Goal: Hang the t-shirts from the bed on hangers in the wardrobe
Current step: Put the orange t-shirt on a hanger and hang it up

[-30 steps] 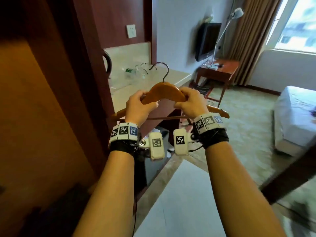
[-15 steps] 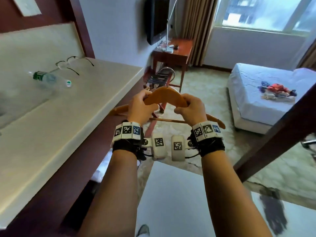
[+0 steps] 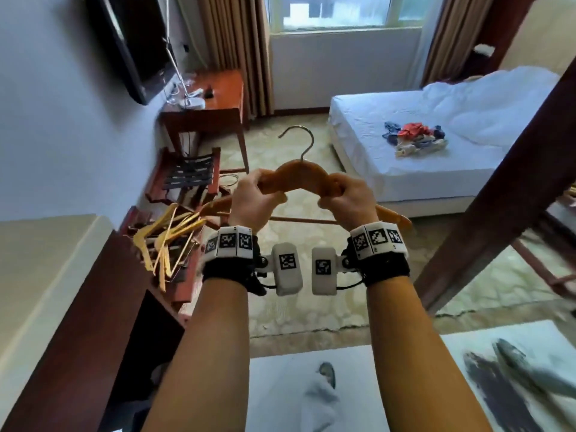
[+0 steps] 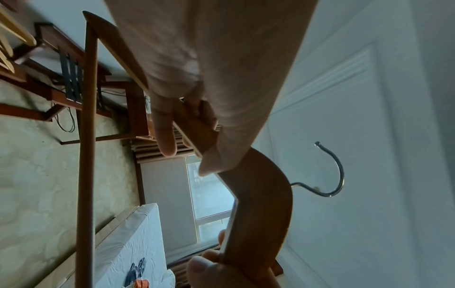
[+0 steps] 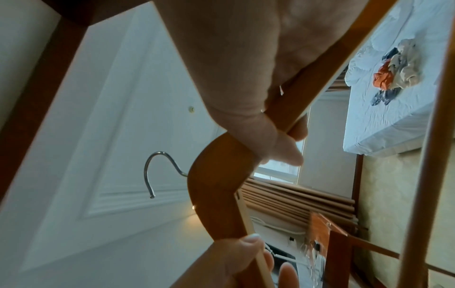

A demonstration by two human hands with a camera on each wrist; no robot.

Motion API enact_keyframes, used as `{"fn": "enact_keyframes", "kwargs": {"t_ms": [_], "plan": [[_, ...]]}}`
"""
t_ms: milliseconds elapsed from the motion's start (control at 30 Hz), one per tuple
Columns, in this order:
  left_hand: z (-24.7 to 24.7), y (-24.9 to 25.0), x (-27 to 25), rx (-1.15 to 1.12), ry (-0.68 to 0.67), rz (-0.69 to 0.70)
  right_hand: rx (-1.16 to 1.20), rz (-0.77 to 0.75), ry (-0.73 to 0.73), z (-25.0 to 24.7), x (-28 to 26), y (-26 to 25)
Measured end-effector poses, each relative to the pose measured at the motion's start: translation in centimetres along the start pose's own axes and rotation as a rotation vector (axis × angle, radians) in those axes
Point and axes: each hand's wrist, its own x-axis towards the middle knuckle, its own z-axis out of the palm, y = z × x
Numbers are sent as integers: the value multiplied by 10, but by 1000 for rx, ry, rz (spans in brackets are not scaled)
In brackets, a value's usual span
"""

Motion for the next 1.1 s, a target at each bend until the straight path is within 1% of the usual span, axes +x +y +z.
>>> {"fn": "enact_keyframes", "kwargs": {"t_ms": [67, 133, 233, 367, 467, 567, 667, 800, 967, 1100], "plan": [[26, -5, 58, -8, -3, -16, 14, 24, 11, -2, 59, 17], [48, -5, 117, -17, -10, -46, -36, 46, 7, -8, 121, 27], [75, -2, 205, -54, -18, -52, -117, 49, 29, -21, 210, 30], [105, 0, 310, -82, -36, -47, -174, 55, 48, -31, 310, 37], [133, -9, 390, -95, -61, -29, -167, 65, 70, -30, 384, 53], [170, -27, 477, -113, -117, -15, -182, 83, 115, -25, 466, 79], [215, -43, 569, -138, -175, 2, -179, 133, 154, -24, 548, 107], [277, -46, 686, -121, -319, 15, -100, 258, 220, -34, 646, 143], [361, -25, 802, -96, -471, 56, -74, 383, 304, -71, 750, 186], [445, -17, 882, -67, -569, 77, -84, 444, 356, -107, 829, 241]]}}
